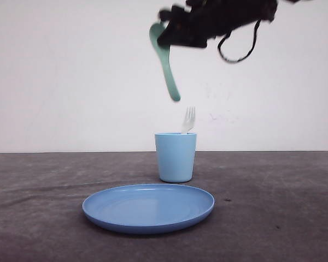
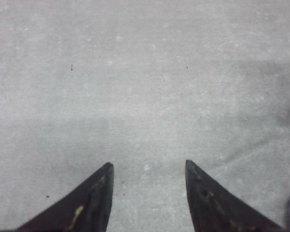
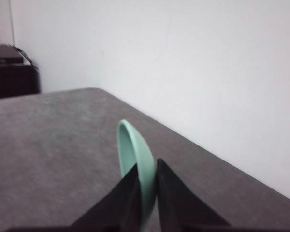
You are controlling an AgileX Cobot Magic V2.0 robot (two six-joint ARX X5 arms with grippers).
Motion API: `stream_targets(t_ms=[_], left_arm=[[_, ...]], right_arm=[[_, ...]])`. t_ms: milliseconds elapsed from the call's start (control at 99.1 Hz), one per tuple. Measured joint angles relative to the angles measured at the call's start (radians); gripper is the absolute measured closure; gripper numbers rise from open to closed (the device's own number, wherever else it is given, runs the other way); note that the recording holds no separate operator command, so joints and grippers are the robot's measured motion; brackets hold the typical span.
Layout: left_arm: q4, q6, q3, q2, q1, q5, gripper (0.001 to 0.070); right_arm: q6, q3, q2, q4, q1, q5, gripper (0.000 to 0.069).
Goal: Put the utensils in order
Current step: 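Lift the green spoon with the right gripper and carry it over the cup, then lower the spoon into the cup beside the fork and open the right gripper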
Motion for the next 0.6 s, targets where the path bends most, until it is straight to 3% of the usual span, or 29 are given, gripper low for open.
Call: stream_targets(t_ms=[596], left_arm=[[0.000, 0.000, 0.000, 0.000, 0.000, 0.000, 0.0436]], right_arm=[[-0.026, 0.000, 0.199, -0.030, 0.004, 0.003, 0.0659]])
